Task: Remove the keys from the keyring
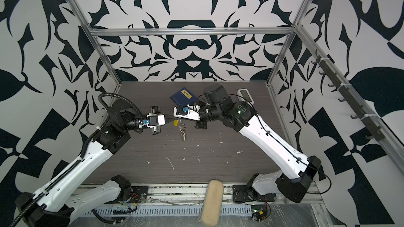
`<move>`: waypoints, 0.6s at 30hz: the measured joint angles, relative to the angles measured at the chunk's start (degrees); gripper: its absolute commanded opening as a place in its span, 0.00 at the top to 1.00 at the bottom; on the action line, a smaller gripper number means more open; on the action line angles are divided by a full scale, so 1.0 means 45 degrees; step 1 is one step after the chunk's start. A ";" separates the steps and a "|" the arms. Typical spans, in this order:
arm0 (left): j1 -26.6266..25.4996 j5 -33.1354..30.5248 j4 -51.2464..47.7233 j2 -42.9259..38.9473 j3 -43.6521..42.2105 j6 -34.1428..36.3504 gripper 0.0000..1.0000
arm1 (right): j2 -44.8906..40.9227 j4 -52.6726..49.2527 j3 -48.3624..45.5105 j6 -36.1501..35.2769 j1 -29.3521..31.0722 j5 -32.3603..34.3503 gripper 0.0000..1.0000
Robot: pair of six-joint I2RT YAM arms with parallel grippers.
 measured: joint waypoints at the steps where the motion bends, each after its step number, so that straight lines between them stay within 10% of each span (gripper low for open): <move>1: 0.0000 -0.0005 0.0189 -0.0063 -0.0063 -0.0087 1.00 | -0.0097 0.0136 -0.0083 0.0034 0.0000 -0.0029 1.00; 18: 0.0345 0.0777 0.4818 -0.0340 -0.1404 -0.3541 1.00 | -0.1894 0.4197 -0.2773 0.2448 -0.0758 -0.2084 1.00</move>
